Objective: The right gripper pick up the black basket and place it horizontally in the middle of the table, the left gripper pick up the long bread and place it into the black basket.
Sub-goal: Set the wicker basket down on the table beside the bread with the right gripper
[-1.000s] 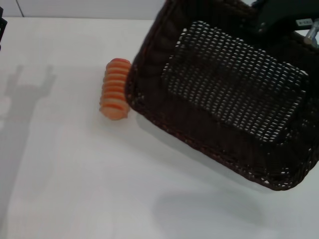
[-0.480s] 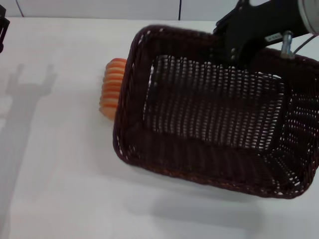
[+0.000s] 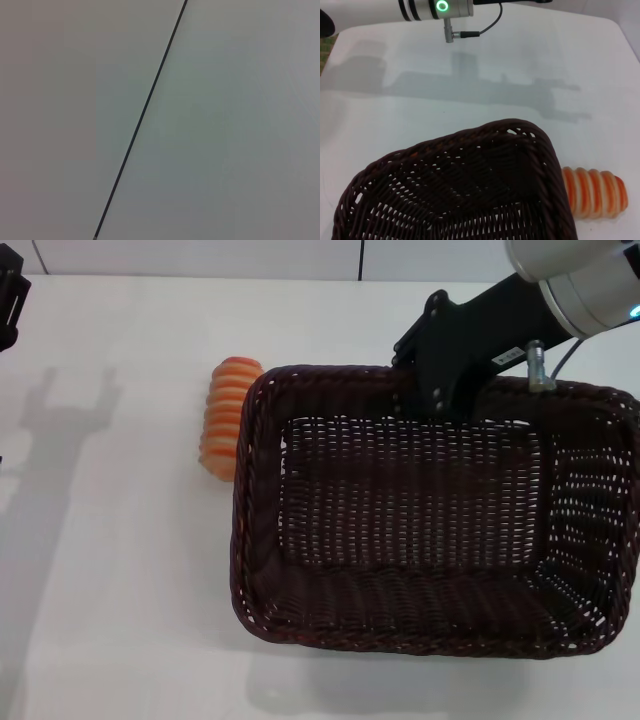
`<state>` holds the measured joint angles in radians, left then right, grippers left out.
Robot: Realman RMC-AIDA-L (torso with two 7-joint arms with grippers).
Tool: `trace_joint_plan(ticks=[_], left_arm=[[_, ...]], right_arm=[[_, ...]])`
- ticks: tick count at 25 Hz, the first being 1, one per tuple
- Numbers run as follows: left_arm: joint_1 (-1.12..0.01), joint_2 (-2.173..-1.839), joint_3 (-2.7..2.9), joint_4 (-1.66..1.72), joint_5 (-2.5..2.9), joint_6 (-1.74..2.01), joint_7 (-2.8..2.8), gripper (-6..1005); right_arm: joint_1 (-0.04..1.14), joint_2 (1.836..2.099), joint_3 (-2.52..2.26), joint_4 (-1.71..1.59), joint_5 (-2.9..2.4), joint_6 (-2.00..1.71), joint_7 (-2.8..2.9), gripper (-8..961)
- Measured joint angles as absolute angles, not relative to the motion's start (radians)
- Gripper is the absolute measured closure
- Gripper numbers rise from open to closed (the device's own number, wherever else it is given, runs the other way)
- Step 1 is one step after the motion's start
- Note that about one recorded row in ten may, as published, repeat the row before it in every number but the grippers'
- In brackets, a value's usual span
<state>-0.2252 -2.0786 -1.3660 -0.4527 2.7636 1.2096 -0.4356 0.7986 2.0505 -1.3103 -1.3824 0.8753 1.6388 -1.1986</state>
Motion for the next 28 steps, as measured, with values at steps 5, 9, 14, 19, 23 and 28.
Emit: trace_joint_plan(ticks=[5, 9, 14, 19, 23, 28], left_arm=[[-0.227, -2.079, -1.362, -0.454, 2.764, 1.209, -0.436, 156], [-0.227, -2.079, -1.357, -0.454, 2.763, 1.210, -0.436, 156], [-0.229, -2.079, -1.336, -0.454, 2.762, 1.217, -0.436, 157], [-0.229, -2.078, -1.327, -0.454, 2.763, 1.221, -0.441, 156], [-0.226, -2.078, -1.327, -0.454, 2.763, 1.226, -0.444, 156], [-0.221, -2.079, -1.328, -0.454, 2.763, 1.232, -0.445, 156]], right_arm=[[0.813, 2.051, -1.328, -1.336, 0.864, 1.601, -1.208, 792], [0.830, 2.052, -1.338, -1.297, 0.860, 1.573, -1.208, 792], [0.865, 2.056, -1.350, -1.248, 0.859, 1.554, -1.203, 791], [0.891, 2.059, -1.385, -1.207, 0.854, 1.527, -1.193, 791], [0.892, 2.061, -1.412, -1.200, 0.836, 1.499, -1.175, 792], [0.893, 2.062, -1.439, -1.182, 0.830, 1.469, -1.160, 694]])
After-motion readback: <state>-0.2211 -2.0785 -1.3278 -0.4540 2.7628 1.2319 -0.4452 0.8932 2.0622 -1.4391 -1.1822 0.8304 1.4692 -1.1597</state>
